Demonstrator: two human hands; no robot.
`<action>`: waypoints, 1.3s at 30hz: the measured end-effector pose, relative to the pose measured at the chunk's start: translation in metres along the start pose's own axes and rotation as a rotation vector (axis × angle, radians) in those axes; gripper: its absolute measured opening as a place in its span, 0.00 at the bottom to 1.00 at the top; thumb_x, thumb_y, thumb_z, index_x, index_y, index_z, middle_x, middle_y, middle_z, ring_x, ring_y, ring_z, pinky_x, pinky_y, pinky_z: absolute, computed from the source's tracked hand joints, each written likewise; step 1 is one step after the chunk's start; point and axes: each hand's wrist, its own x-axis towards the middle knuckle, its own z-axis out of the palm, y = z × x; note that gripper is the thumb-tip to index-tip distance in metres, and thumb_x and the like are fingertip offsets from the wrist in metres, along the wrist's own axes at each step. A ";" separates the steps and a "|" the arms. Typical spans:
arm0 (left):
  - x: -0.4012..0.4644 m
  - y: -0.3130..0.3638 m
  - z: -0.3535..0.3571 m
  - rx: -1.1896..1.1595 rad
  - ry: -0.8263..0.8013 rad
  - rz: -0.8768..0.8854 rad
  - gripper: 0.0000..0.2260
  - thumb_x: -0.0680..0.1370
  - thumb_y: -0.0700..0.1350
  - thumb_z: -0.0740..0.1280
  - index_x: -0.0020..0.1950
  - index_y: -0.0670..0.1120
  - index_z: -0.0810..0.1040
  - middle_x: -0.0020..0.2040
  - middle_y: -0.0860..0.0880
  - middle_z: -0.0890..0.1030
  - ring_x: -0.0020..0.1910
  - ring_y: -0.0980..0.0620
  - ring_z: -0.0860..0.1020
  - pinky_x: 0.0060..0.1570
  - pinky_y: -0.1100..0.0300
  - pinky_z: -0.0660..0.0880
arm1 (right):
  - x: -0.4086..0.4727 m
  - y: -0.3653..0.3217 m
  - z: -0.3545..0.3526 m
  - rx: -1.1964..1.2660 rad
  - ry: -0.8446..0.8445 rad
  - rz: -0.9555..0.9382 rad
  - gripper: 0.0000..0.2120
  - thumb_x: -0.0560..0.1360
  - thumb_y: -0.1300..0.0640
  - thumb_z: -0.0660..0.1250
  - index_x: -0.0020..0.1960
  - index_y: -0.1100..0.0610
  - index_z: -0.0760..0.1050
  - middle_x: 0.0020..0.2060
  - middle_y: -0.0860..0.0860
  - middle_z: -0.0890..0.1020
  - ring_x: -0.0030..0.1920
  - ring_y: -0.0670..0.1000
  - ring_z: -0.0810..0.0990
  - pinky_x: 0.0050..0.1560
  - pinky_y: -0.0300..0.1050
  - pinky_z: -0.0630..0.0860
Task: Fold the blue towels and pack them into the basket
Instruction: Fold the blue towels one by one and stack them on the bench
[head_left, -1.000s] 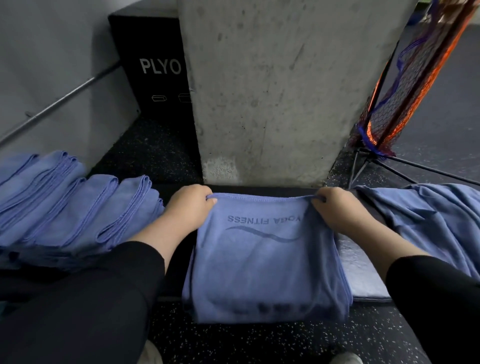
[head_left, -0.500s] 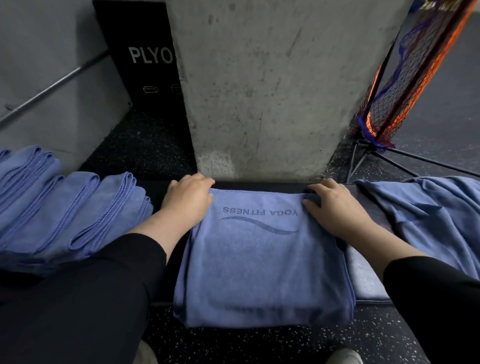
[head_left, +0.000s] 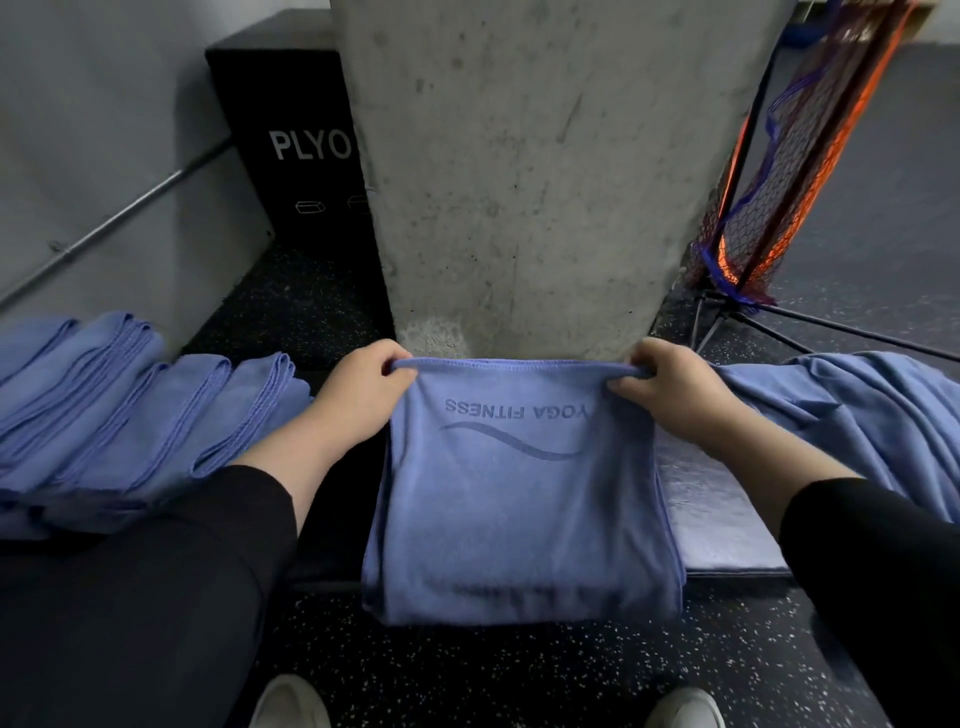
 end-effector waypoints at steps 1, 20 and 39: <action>-0.003 0.002 -0.007 -0.086 0.031 -0.002 0.04 0.79 0.42 0.66 0.48 0.47 0.81 0.45 0.45 0.84 0.44 0.45 0.80 0.46 0.53 0.76 | -0.005 -0.005 -0.008 0.080 0.004 -0.005 0.10 0.73 0.58 0.74 0.41 0.60 0.74 0.33 0.51 0.75 0.35 0.50 0.70 0.33 0.43 0.65; -0.142 0.126 -0.166 -0.510 0.274 0.213 0.11 0.83 0.38 0.64 0.46 0.49 0.81 0.43 0.46 0.82 0.45 0.49 0.79 0.52 0.49 0.79 | -0.149 -0.139 -0.183 0.357 0.289 -0.311 0.12 0.75 0.56 0.74 0.41 0.57 0.72 0.26 0.44 0.75 0.31 0.48 0.68 0.35 0.45 0.67; -0.205 0.167 -0.201 -0.566 -0.047 0.109 0.07 0.85 0.42 0.61 0.56 0.43 0.78 0.48 0.44 0.83 0.43 0.49 0.83 0.51 0.54 0.80 | -0.221 -0.150 -0.222 0.752 0.140 -0.199 0.07 0.82 0.60 0.64 0.46 0.53 0.72 0.33 0.46 0.79 0.31 0.42 0.79 0.31 0.42 0.78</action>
